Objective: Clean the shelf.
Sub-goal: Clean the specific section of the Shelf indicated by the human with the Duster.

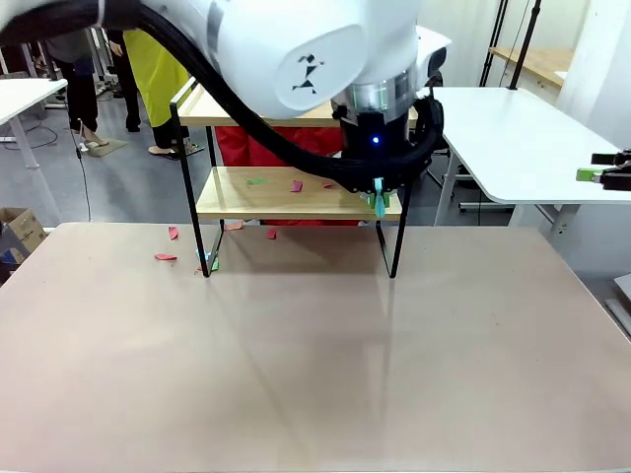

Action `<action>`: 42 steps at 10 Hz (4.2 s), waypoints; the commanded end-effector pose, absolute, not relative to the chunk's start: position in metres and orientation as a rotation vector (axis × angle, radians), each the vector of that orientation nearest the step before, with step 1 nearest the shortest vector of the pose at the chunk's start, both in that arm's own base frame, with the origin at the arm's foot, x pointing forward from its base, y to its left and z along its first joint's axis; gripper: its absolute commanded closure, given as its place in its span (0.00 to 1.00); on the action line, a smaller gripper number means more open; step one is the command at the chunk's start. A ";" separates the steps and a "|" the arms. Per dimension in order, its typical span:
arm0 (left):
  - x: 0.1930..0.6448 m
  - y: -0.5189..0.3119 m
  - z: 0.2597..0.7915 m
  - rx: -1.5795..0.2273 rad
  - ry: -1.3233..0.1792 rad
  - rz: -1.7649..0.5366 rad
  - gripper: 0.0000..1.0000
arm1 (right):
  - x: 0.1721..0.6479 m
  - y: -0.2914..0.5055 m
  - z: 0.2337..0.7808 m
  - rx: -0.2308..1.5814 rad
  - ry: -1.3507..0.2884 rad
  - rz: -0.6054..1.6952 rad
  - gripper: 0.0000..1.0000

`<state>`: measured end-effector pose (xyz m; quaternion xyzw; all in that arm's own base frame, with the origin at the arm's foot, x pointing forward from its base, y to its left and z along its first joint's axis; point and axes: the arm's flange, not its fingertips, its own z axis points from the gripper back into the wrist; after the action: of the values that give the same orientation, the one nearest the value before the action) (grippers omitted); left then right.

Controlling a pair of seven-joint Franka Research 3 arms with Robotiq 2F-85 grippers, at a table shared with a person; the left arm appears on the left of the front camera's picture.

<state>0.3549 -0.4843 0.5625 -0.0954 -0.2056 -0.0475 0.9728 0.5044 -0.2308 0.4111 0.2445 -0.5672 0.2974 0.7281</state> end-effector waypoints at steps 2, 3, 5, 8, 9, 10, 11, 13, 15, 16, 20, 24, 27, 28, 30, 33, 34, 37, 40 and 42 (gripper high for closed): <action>0.349 -0.506 0.553 -0.218 -0.403 -0.009 0.87 | 0.505 -0.227 0.415 0.526 -1.236 0.640 0.00; 0.348 -0.510 0.546 -0.227 -0.392 -0.021 0.87 | 0.505 -0.227 0.415 0.526 -1.236 0.640 0.00; 0.351 -0.510 0.535 -0.196 -0.355 -0.033 0.87 | 0.505 -0.227 0.415 0.526 -1.236 0.640 0.00; 0.352 -0.509 0.521 -0.210 -0.316 -0.051 0.87 | 0.505 -0.227 0.415 0.526 -1.236 0.640 0.00; 0.353 -0.510 0.519 -0.209 -0.307 -0.057 0.87 | 0.505 -0.227 0.415 0.526 -1.236 0.640 0.00; 0.355 -0.509 0.517 -0.204 -0.301 -0.060 0.87 | 0.505 -0.227 0.415 0.526 -1.236 0.640 0.00; 0.358 -0.503 0.516 -0.190 -0.301 -0.049 0.87 | 0.505 -0.227 0.415 0.526 -1.236 0.640 0.00; 0.360 -0.486 0.514 -0.164 -0.297 -0.033 0.87 | 0.505 -0.227 0.415 0.526 -1.236 0.640 0.00; 0.364 -0.463 0.511 -0.128 -0.284 -0.029 0.87 | 0.505 -0.227 0.415 0.526 -1.236 0.640 0.00; 0.366 -0.448 0.509 -0.107 -0.278 -0.017 0.87 | 0.505 -0.227 0.415 0.526 -1.236 0.640 0.00; 0.374 -0.392 0.506 0.041 -0.262 0.004 0.87 | 0.505 -0.227 0.415 0.526 -1.236 0.640 0.00; 0.381 -0.340 0.502 0.161 -0.235 0.051 0.87 | 0.505 -0.227 0.415 0.526 -1.236 0.640 0.00; 0.379 -0.314 0.502 0.299 -0.236 0.105 0.87 | 0.505 -0.227 0.415 0.526 -1.236 0.640 0.00; 0.375 -0.308 0.503 0.363 -0.244 0.129 0.87 | 0.505 -0.227 0.415 0.526 -1.236 0.640 0.00; 0.365 -0.302 0.517 0.460 -0.287 0.186 0.87 | 0.505 -0.227 0.415 0.526 -1.236 0.640 0.00; 0.351 -0.317 0.534 0.400 -0.366 0.167 0.87 | 0.505 -0.227 0.415 0.526 -1.236 0.640 0.00; 0.361 -0.313 0.522 0.411 -0.308 0.140 0.87 | 0.505 -0.227 0.415 0.526 -1.236 0.640 0.00; 0.361 -0.313 0.522 0.411 -0.308 0.140 0.87 | 0.505 -0.227 0.415 0.526 -1.236 0.640 0.00; 0.360 -0.320 0.524 0.336 -0.366 0.016 0.87 | 0.505 -0.227 0.415 0.526 -1.236 0.640 0.00; 0.352 -0.307 0.523 0.239 -0.366 -0.063 0.87 | 0.505 -0.227 0.415 0.526 -1.236 0.640 0.00</action>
<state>0.3618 -0.3300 0.5268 0.1511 -0.1798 0.0004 0.9720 0.5044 -0.2308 0.4111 0.2446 -0.5671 0.2974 0.7281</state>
